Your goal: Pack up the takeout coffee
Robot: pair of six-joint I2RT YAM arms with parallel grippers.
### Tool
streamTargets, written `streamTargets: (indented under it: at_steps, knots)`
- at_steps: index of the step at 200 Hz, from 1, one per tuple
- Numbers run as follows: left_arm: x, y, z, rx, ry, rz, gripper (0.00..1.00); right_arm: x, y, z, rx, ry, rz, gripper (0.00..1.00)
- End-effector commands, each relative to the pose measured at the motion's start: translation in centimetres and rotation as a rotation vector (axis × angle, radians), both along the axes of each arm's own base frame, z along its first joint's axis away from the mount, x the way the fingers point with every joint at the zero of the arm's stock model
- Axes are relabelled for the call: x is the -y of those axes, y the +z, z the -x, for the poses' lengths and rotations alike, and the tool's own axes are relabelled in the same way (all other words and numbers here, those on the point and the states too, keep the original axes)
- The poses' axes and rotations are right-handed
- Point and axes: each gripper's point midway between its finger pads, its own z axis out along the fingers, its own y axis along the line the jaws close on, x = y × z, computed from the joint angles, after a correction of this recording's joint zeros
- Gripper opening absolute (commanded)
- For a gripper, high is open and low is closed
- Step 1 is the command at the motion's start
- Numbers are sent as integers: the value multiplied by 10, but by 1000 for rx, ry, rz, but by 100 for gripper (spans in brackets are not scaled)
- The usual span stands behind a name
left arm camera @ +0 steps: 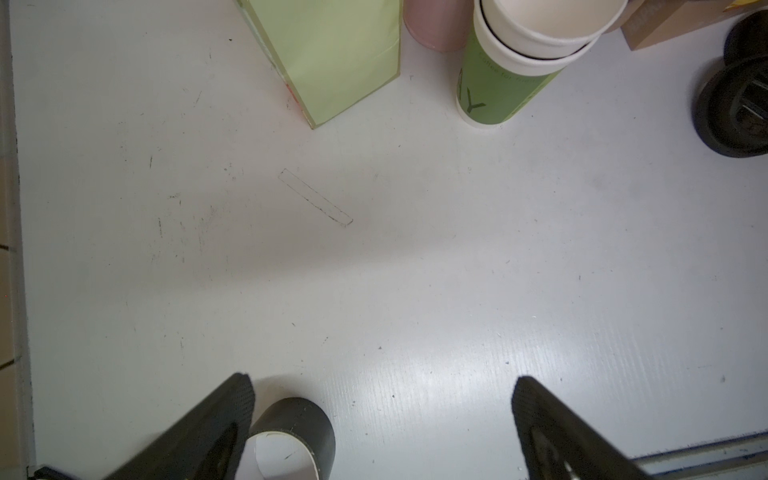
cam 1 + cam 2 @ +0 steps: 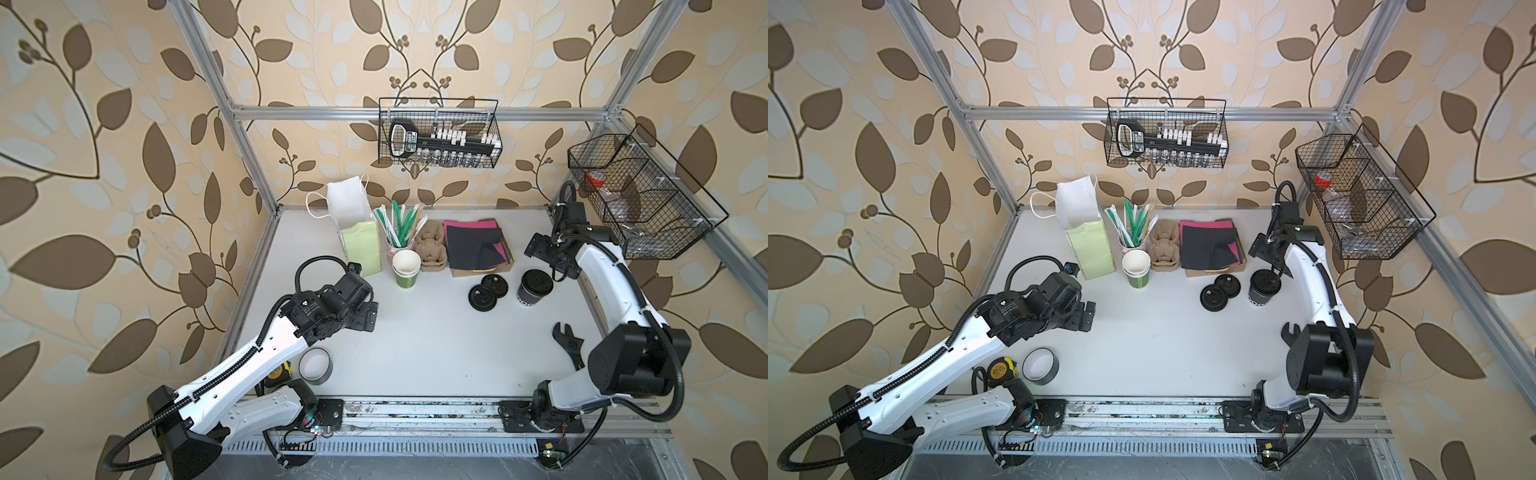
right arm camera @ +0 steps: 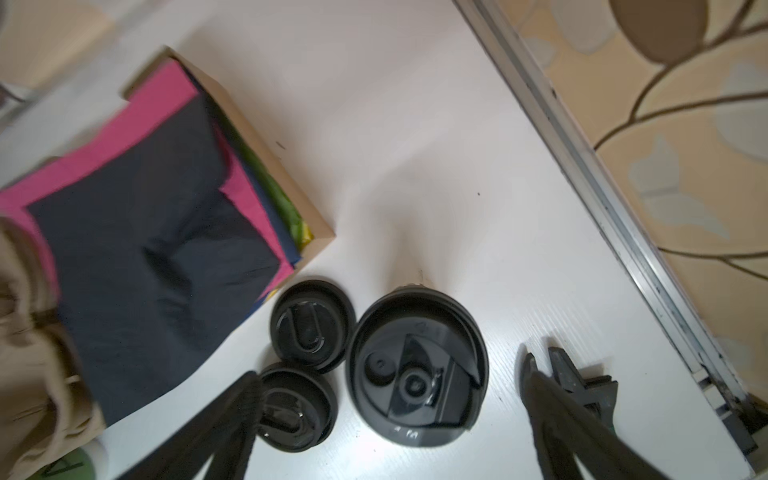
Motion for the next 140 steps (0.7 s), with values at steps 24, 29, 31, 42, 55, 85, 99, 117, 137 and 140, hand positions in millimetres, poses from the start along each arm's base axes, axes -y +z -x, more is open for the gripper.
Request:
streamTargets:
  at_steps: [24,29,31,42,55,85,99,117,137,140]
  knots:
    - [-20,21,-4,102,68,3,99,-120,33,7,156,324,-43,88]
    - [-21,21,-5,104,73,6,99,-135,31,9,163,359,-51,85]
    - [-21,22,-5,106,74,10,99,-141,32,8,171,371,-54,85]
    - [-23,23,-5,112,83,21,99,-171,26,7,175,434,-72,81]
    - [-26,25,-6,121,97,20,99,-194,15,1,150,469,-75,80]
    - [-27,22,-7,117,103,6,99,-232,-13,-26,63,529,-36,79]
    - [-28,20,-7,111,104,-6,99,-248,-23,-41,48,548,-35,79]
    - [-28,19,-8,109,106,-16,99,-265,-41,-61,33,554,-56,78]
    - [-31,21,-9,119,118,-22,99,-272,-61,-84,1,539,-44,77]
    - [-31,21,-9,120,118,-22,99,-275,-64,-88,-1,544,-45,77]
